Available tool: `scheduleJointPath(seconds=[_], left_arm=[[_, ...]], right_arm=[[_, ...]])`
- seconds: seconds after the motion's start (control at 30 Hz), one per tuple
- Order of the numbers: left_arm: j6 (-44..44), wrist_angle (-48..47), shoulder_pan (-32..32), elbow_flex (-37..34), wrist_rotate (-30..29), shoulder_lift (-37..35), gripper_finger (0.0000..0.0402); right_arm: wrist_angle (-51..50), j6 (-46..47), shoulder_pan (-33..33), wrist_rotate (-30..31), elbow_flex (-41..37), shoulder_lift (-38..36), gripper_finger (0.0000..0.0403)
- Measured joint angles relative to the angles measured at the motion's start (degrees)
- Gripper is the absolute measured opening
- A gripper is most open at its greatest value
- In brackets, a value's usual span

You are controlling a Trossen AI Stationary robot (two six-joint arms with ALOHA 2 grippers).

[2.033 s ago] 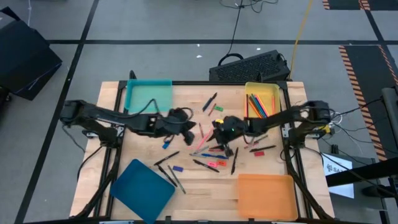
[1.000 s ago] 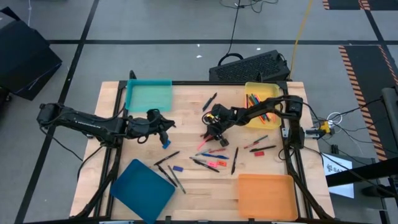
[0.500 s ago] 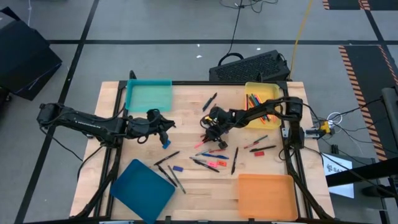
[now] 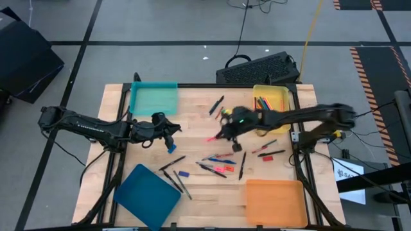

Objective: Sort crayons/erasers/pens/pencils in bins
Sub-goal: Put the pink pencil into the yellow bin

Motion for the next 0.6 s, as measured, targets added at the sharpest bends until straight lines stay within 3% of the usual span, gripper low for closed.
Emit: scheduleJointPath(seconds=[0.3, 0.6], left_arm=[[0.02, -0.01, -0.01, 0.0, 0.0, 0.0, 0.0047], [0.02, -0.01, 0.0, 0.0, 0.0, 0.0, 0.0047]], right_arm=[[-18.69, 15.97, -6.54, 24.67, 0.02, -19.2, 0.0013], [-30.5, 25.57, -19.25, 27.36, 0.02, -22.23, 0.0013]])
